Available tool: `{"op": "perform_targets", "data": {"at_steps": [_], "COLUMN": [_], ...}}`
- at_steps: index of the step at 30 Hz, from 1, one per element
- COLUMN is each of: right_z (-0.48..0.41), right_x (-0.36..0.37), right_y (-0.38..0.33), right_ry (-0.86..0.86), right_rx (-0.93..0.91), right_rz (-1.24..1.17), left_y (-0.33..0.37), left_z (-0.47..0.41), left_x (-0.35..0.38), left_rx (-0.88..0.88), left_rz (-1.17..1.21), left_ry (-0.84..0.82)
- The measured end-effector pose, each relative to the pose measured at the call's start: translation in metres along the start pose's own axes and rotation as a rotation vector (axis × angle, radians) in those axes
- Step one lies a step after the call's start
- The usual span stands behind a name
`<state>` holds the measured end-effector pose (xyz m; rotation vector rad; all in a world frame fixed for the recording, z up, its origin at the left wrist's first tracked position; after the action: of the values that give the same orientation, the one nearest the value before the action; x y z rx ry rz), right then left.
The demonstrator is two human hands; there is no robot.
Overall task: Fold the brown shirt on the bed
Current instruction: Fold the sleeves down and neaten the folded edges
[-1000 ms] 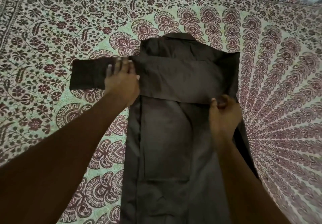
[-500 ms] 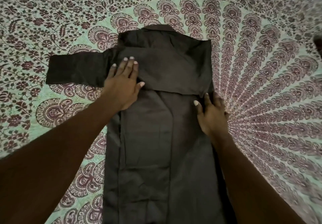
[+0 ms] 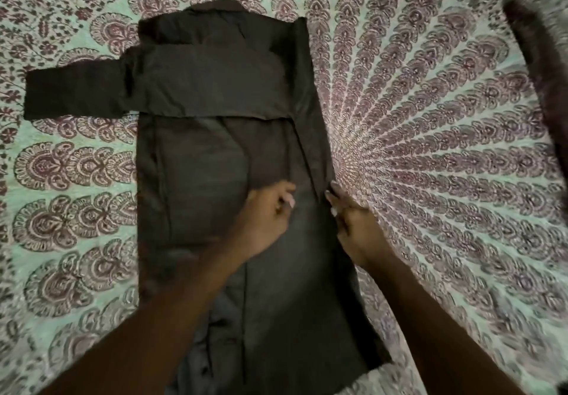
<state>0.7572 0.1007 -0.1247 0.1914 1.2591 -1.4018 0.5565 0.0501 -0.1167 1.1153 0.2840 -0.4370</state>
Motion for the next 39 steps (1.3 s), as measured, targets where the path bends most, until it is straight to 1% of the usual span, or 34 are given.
{"op": "perform_targets", "data": {"at_steps": [2, 4, 5, 6, 8, 10, 12, 13, 14, 15, 17, 20, 23, 26, 28, 32, 34, 35, 36, 37, 39], "right_z": [0.023, 0.043, 0.052, 0.062, 0.077, 0.091, 0.1, 0.101, 0.104, 0.107, 0.113, 0.124, 0.133, 0.137, 0.138, 0.139, 0.138, 0.136, 0.134, 0.131, 0.128], "right_x": [-0.003, -0.001, 0.0, 0.002, 0.003, 0.002, 0.004, 0.007, 0.009, 0.012, 0.016, 0.027, 0.039, 0.043, 0.046, 0.056, 0.058, 0.059, 0.058, 0.058, 0.056], "right_y": [0.01, 0.016, 0.018, 0.02, 0.024, 0.033, 0.044, 0.048, 0.052, 0.054, 0.054, 0.046, 0.045, 0.043, 0.04, 0.037, 0.036, 0.036, 0.035, 0.035, 0.035], "right_ry": [0.066, 0.094, 0.094, 0.084, 0.041, 0.011, -0.029, -0.039, -0.054, -0.069, -0.097, -0.118, -0.151, -0.104, -0.082, -0.097, -0.104, -0.116, -0.135, -0.16, -0.194], "right_rx": [0.014, 0.025, 0.011, -0.01, -0.014, -0.026, -0.019, -0.033, -0.055, -0.076, -0.086, -0.154, -0.19, -0.21, -0.239, -0.32, -0.352, -0.361, -0.362, -0.361, -0.372], "right_rz": [-0.053, -0.071, -0.067, -0.082, -0.181, -0.244, -0.248, -0.246, -0.246, -0.245, -0.253, -0.165, -0.019, 0.096, 0.178, 0.358, 0.428, 0.464, 0.494, 0.515, 0.55], "left_y": [-0.001, -0.005, -0.002, 0.006, 0.022, 0.031, 0.029, 0.024, 0.022, 0.022, 0.018, 0.012, 0.005, -0.006, -0.009, -0.021, -0.022, -0.022, -0.016, -0.012, 0.0], "left_z": [0.032, 0.057, 0.069, 0.081, 0.1, 0.113, 0.123, 0.127, 0.133, 0.137, 0.147, 0.163, 0.177, 0.186, 0.19, 0.194, 0.191, 0.191, 0.192, 0.193, 0.193], "left_x": [0.059, 0.111, 0.131, 0.146, 0.171, 0.189, 0.201, 0.205, 0.205, 0.202, 0.199, 0.199, 0.201, 0.203, 0.2, 0.196, 0.192, 0.19, 0.185, 0.182, 0.176], "left_rx": [-0.203, -0.406, -0.469, -0.496, -0.513, -0.54, -0.64, -0.705, -0.735, -0.725, -0.695, -0.731, -0.725, -0.726, -0.74, -0.762, -0.744, -0.739, -0.743, -0.718, -0.572], "left_rz": [0.262, 0.434, 0.453, 0.427, 0.394, 0.443, 0.474, 0.463, 0.384, 0.273, 0.18, 0.22, 0.305, 0.391, 0.406, 0.444, 0.362, 0.255, 0.098, -0.097, -0.412], "left_ry": [-0.032, -0.065, -0.074, -0.088, -0.094, -0.056, 0.029, 0.069, 0.095, 0.105, 0.125, 0.137, 0.169, 0.239, 0.278, 0.257, 0.223, 0.17, 0.095, 0.061, 0.108]}}
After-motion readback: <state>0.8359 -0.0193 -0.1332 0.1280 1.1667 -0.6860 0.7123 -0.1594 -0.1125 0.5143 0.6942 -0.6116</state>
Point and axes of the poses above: each hand's wrist, its own z-axis away from the middle knuckle, its own x-axis out of the palm, y = z × x, the point moved 4 cm from there along -z, towards the middle knuckle, and after that the axes turned 6 degrees about -y, right-handed, at the moved point
